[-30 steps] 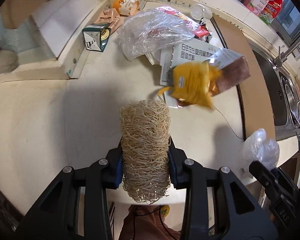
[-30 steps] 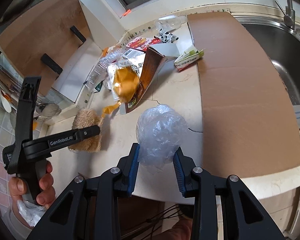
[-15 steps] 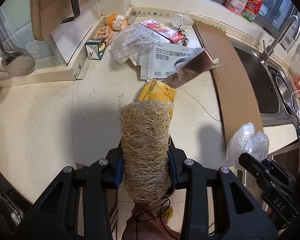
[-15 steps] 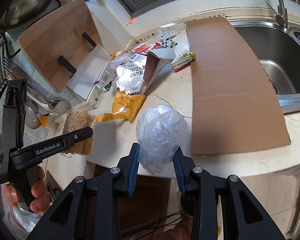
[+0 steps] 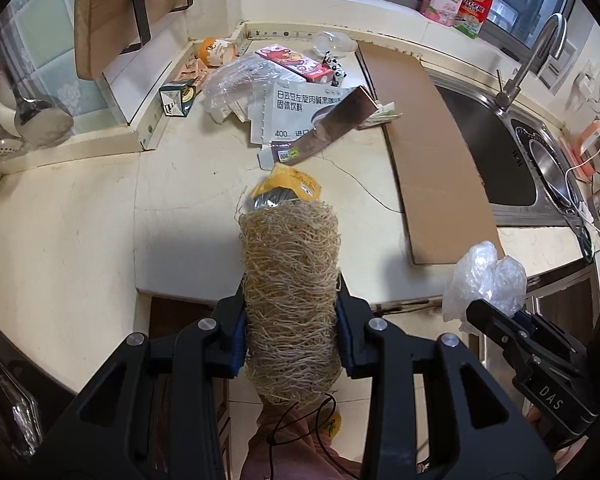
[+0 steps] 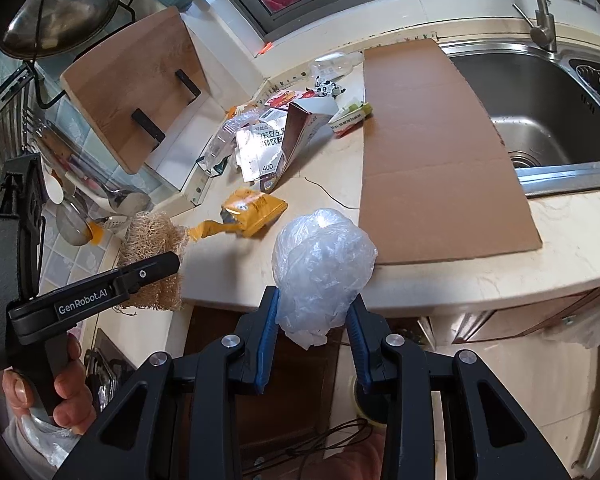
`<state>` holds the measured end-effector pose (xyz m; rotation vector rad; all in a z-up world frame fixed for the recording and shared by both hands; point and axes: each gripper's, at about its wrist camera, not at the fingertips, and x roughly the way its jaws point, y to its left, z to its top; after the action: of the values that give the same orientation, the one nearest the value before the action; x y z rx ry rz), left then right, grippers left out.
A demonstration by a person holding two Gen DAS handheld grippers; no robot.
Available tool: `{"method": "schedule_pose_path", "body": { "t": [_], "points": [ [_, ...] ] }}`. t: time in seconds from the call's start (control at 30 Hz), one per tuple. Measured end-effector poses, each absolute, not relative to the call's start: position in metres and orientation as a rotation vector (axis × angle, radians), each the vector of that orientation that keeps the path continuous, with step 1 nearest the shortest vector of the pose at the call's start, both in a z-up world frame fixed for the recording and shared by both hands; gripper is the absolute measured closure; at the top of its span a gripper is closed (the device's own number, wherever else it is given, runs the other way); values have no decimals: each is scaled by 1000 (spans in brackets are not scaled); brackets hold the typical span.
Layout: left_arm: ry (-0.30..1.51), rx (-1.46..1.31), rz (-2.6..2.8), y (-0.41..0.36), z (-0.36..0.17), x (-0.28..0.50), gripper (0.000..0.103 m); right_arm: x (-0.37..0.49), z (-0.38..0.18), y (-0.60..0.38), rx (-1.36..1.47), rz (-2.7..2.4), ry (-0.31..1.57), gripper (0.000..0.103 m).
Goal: Collect trash
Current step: 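Lift the plastic bag and loofah off the counter with both tools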
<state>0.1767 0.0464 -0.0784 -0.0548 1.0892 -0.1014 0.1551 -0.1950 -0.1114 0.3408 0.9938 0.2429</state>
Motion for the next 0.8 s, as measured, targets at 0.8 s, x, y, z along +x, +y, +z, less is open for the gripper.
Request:
{"method": "schedule_pose_path", "body": {
  "t": [0.8],
  "points": [
    [1074, -123, -46, 76, -85, 168, 71, 121, -111, -208, 326, 275, 996, 71]
  ]
}}
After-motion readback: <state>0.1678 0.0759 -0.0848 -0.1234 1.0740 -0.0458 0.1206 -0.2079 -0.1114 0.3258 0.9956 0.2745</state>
